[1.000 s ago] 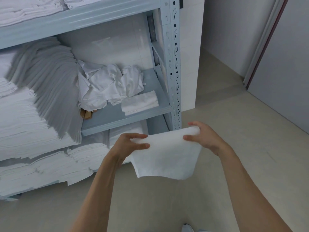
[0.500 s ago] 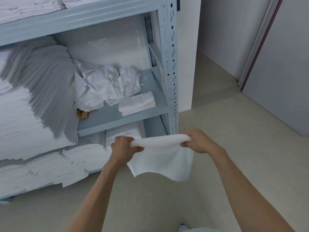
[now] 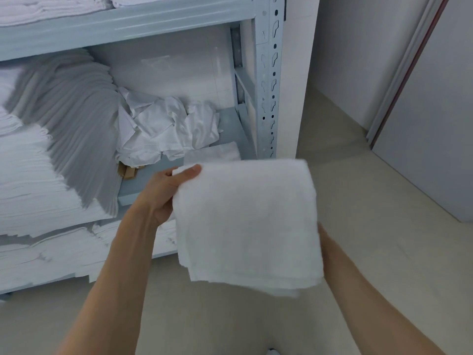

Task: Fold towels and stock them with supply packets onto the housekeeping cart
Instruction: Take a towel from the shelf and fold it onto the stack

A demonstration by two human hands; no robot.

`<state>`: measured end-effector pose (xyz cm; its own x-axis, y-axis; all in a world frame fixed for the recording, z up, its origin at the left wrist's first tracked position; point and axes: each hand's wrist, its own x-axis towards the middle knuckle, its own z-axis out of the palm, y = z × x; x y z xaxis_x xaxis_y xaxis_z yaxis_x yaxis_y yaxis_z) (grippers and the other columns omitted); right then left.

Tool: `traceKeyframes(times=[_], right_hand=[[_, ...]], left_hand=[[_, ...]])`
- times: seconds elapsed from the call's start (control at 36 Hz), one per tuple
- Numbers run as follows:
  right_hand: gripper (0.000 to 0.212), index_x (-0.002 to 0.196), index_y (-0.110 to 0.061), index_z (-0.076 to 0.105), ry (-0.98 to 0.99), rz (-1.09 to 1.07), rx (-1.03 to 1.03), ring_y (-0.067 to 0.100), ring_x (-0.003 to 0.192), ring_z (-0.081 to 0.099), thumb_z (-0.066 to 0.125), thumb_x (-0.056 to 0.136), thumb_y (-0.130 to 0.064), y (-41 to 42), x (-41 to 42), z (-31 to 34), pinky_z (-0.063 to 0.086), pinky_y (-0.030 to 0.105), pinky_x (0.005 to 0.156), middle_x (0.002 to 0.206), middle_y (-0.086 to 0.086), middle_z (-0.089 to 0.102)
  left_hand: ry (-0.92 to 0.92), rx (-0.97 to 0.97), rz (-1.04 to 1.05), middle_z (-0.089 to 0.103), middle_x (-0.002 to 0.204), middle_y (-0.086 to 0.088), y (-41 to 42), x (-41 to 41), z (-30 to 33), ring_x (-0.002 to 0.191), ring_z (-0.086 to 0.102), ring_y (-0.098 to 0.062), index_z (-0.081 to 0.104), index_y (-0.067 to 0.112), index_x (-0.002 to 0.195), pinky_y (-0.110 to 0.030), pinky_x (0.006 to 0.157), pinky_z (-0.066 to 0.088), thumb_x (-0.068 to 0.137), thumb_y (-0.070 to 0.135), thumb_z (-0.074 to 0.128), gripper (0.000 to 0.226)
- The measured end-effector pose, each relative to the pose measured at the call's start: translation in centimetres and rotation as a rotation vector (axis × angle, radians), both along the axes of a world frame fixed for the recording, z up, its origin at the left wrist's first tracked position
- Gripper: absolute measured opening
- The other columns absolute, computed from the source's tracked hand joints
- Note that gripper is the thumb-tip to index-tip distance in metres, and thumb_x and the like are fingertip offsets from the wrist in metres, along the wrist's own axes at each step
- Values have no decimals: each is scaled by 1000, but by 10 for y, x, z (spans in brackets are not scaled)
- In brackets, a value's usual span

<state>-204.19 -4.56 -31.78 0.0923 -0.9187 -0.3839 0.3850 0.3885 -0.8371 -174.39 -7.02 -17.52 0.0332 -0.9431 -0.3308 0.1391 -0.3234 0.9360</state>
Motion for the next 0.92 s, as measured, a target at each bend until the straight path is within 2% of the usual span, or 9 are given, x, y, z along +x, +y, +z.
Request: traceKeyframes(times=[0.17,0.28,0.36,0.42,0.47,0.53,0.64,0.72,0.92], right_hand=[[69,86,-29,82,-250,97,70,22,84,75,50,69,-88,4,14,-7,59,31,59,90,3,78],[53,101,-19,80,-221,218,36,30,100,72,88,60,-51,-2,9,7,60,36,70,108,10,75],[47,101,-11,79,-301,244,32,31,96,73,89,59,-29,-11,14,17,59,38,72,106,13,75],[9,77,-16,83,-213,118,38,21,78,75,81,70,-20,-19,21,23,58,31,61,85,6,77],[25,62,-20,80,-60,-2,33,16,69,74,69,84,-17,-28,24,21,54,29,63,70,-1,75],[12,77,-22,79,33,39,43,20,79,73,71,83,-30,-31,21,19,55,34,72,82,1,77],[26,57,-28,78,112,0,50,14,60,70,72,81,-23,-31,2,12,51,23,47,64,-4,74],[6,58,-18,79,-12,39,82,18,58,72,78,56,-24,-28,-3,14,53,25,44,66,3,74],[42,84,-11,82,-90,127,112,30,80,75,91,49,-32,-32,-14,20,59,37,59,91,12,77]], left_hand=[[-58,185,141,75,106,-16,-11,11,-14,74,74,-21,70,2,112,-33,61,63,79,22,83,41],[123,79,46,70,122,-14,-15,26,-16,103,72,-24,69,8,124,-37,79,62,86,38,73,49],[519,-42,-23,60,139,-12,-13,36,-23,128,59,-27,68,12,128,-42,102,52,96,62,49,62],[649,23,-36,65,132,-12,-10,29,-44,122,63,-30,72,11,121,-44,98,54,98,66,37,70],[624,89,-77,70,122,-12,-5,13,-73,111,68,-32,75,12,116,-45,91,57,103,57,31,64],[626,137,-101,69,124,-13,-1,-2,-98,113,66,-35,71,14,123,-49,92,55,104,53,36,56],[678,99,-161,52,148,-9,-2,-18,-116,137,48,-34,49,23,146,-54,108,42,95,69,44,69],[625,50,-131,47,152,-8,-3,-22,-122,140,44,-32,47,24,148,-53,111,41,89,78,43,80],[511,16,-164,53,146,-11,-10,-15,-118,136,50,-31,58,21,139,-46,100,51,78,85,49,88]])
